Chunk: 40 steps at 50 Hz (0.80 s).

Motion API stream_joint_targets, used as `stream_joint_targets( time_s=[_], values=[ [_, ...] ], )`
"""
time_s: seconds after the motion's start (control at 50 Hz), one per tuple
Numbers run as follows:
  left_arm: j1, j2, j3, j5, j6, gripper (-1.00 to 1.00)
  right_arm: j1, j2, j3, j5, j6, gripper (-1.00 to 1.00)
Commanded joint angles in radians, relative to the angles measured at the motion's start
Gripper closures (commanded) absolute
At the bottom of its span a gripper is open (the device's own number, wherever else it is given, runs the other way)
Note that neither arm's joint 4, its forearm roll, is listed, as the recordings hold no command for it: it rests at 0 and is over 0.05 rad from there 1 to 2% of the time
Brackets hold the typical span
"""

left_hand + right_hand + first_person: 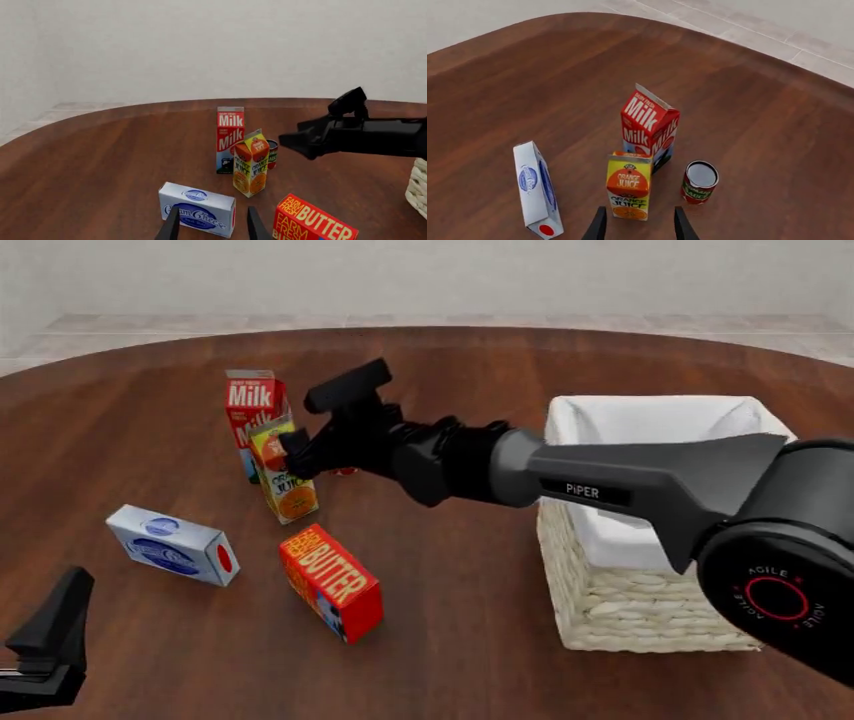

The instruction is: Pick up the orange juice, and put it in the basket.

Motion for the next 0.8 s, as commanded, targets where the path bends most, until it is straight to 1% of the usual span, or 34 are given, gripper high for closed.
stream_joint_targets(
  time_s=[0.02,0.34,0.36,0.44,0.8],
  values=[
    [0.000,0.000,0.000,0.000,0.000,-1.00,0.001,0.044,-0.025,-0.007,0.020,-1.00],
    [0.000,0.000,0.000,0.000,0.000,-1.00,0.014,0.086,-0.036,-0.038,0.057,-1.00],
    [0.000,0.000,0.000,0.000,0.000,-1.00,0.018,0.089,-0.036,-0.044,0.068,-1.00],
    [0.000,0.000,0.000,0.000,0.000,-1.00,0.025,0.098,-0.039,-0.053,0.080,-1.00],
    [0.000,0.000,0.000,0.000,0.000,-1.00,0.024,0.140,-0.072,-0.052,0.086,-1.00]
  ],
)
